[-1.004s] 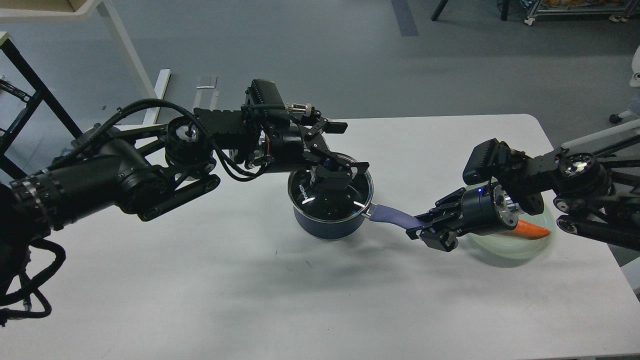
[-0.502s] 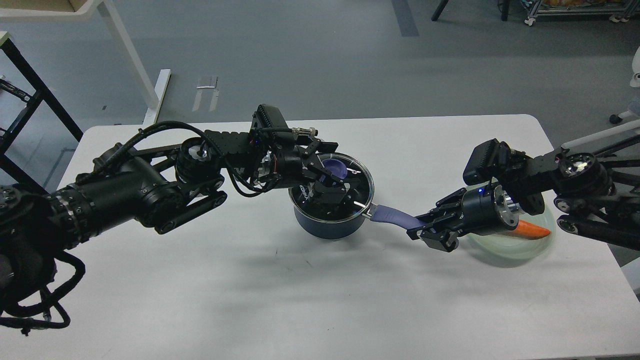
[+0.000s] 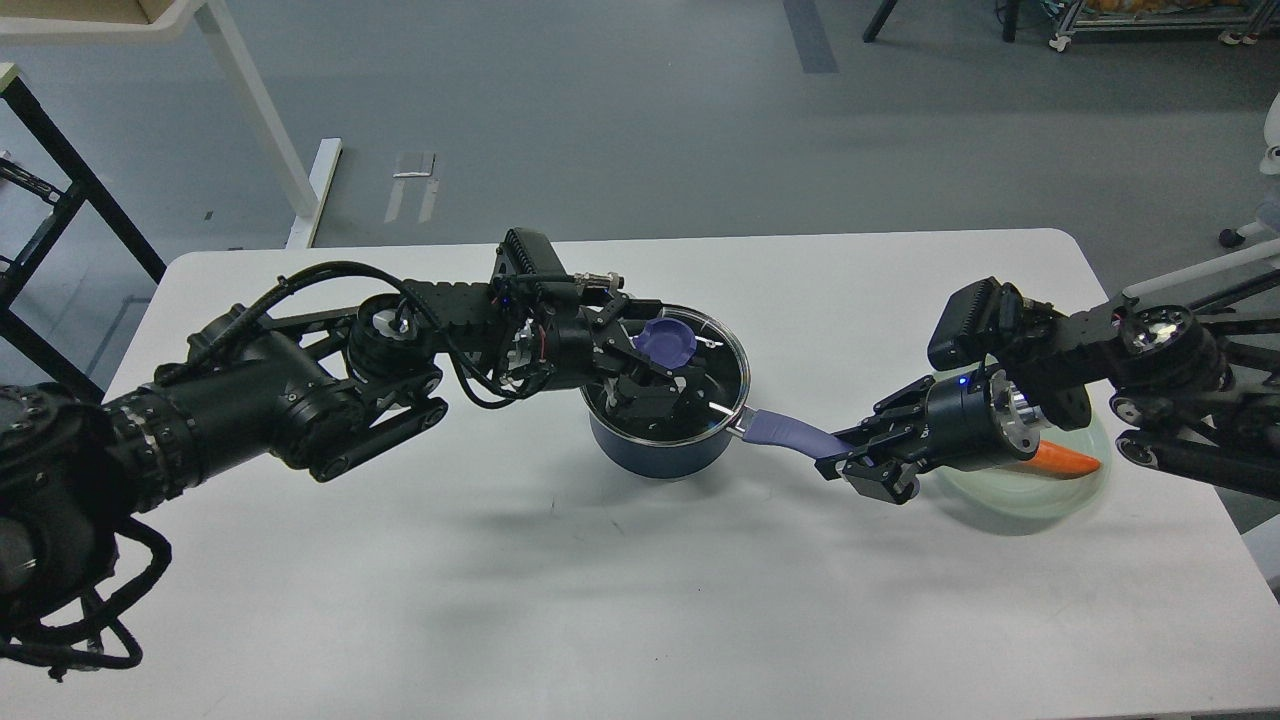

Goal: Open pot lid
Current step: 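Lift the glass lid off the pan with the left gripper, moving it aside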

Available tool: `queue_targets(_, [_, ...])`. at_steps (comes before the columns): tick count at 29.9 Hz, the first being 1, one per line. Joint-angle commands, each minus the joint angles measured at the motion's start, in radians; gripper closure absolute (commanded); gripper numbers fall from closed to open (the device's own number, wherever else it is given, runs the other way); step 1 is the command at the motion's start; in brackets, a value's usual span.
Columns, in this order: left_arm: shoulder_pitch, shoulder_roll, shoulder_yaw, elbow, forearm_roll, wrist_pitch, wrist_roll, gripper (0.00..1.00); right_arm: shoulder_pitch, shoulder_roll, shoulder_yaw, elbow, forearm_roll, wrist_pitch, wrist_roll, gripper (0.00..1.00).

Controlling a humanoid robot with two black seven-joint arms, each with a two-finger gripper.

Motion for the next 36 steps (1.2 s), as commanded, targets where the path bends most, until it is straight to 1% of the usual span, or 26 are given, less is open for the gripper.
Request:
queue_targets(1, [0.000, 0.004, 0.010, 0.001, 0.001, 0.003, 0.000, 0.39, 0.000, 0.001, 0.000, 0.000, 0.001, 0.000, 0.000, 0.69])
queue_targets(3, [-0.001, 0.007, 0.014, 0.001, 0.003, 0.005, 0.000, 0.50, 0.000, 0.001, 0.000, 0.000, 0.001, 0.000, 0.000, 0.69])
queue_targets(5, [-0.003, 0.009, 0.022, -0.002, 0.003, 0.006, 0.000, 0.59, 0.000, 0.001, 0.000, 0.000, 0.001, 0.000, 0.000, 0.69])
queue_targets(6, [-0.009, 0.009, 0.022, -0.008, 0.003, 0.008, 0.000, 0.68, 0.000, 0.001, 0.000, 0.000, 0.001, 0.000, 0.000, 0.69])
queue_targets(10, [-0.023, 0.009, 0.021, -0.043, 0.000, 0.019, 0.000, 0.69, 0.001, -0.006, 0.000, 0.003, 0.004, 0.000, 0.000, 0.69])
queue_targets(13, [-0.061, 0.052, 0.021, -0.100, -0.002, 0.019, 0.000, 0.69, 0.003, -0.012, -0.001, 0.003, 0.002, 0.000, 0.000, 0.69])
queue_targets(16, [-0.075, 0.140, 0.021, -0.148, 0.000, 0.020, 0.000, 0.68, 0.001, -0.015, -0.001, 0.003, 0.004, 0.000, 0.000, 0.69])
queue_targets(18, [-0.087, 0.212, 0.021, -0.207, -0.003, 0.020, 0.000, 0.68, 0.001, -0.017, -0.001, 0.003, 0.002, 0.000, 0.000, 0.69])
queue_targets(22, [-0.084, 0.399, 0.022, -0.315, -0.008, 0.022, 0.000, 0.67, 0.001, -0.017, -0.001, 0.003, 0.002, 0.000, 0.000, 0.69])
queue_targets(25, [-0.069, 0.521, 0.030, -0.364, -0.009, 0.026, 0.000, 0.67, 0.003, -0.017, -0.001, 0.003, 0.002, 0.000, 0.000, 0.69])
queue_targets(27, [-0.029, 0.605, 0.048, -0.387, -0.009, 0.060, 0.000, 0.67, 0.001, -0.017, -0.001, 0.003, 0.002, 0.000, 0.000, 0.69])
queue_targets(31, [0.055, 0.697, 0.085, -0.387, -0.009, 0.173, 0.000, 0.67, 0.003, -0.017, -0.001, 0.003, 0.002, 0.000, 0.000, 0.69])
queue_targets(34, [0.115, 0.740, 0.094, -0.383, -0.009, 0.198, 0.000, 0.67, 0.003, -0.017, -0.001, 0.003, 0.002, 0.000, 0.000, 0.69])
queue_targets(36, [0.158, 0.747, 0.091, -0.375, -0.011, 0.210, 0.000, 0.66, 0.003, -0.017, 0.000, 0.003, 0.002, 0.000, 0.000, 0.69])
